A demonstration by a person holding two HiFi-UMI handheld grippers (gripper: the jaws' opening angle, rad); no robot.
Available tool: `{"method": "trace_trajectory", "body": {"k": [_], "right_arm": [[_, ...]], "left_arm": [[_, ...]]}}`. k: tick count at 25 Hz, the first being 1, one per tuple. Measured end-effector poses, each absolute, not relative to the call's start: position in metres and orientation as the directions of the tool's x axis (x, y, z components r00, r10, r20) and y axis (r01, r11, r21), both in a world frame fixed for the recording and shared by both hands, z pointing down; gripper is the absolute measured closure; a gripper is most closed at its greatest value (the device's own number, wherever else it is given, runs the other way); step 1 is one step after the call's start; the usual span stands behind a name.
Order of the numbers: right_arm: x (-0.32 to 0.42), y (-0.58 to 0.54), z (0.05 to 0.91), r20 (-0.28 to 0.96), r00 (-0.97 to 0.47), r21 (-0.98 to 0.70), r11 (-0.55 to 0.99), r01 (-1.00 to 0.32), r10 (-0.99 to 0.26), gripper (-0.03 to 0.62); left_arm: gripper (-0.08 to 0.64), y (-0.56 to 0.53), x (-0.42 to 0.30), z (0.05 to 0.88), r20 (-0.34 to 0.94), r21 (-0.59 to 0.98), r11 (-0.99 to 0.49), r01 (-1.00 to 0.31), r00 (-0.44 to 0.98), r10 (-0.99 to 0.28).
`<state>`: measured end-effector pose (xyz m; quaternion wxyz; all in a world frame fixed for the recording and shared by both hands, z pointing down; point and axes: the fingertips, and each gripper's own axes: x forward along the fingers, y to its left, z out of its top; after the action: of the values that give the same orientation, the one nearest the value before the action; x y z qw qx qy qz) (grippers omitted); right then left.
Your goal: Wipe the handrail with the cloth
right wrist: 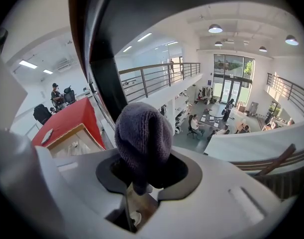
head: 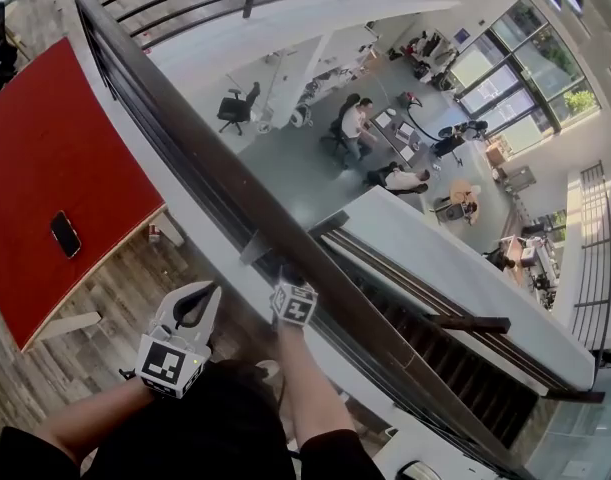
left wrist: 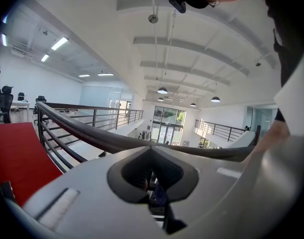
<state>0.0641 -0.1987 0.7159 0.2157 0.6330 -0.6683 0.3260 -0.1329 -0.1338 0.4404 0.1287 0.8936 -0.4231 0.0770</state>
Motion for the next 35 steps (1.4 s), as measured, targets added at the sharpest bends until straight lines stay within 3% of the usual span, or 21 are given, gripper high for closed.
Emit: {"method": "trace_trajectory", "body": {"k": [35], "right_arm": [[0.133,-0.118,0.725,0.716,-0.127,-0.245,-0.078,-0.966,-0.686,0.482]], "left_arm": [[0.56,-0.08,-0.044,0.435,0.241,0.195,-0.68,-0.707,0.707,-0.665]]}}
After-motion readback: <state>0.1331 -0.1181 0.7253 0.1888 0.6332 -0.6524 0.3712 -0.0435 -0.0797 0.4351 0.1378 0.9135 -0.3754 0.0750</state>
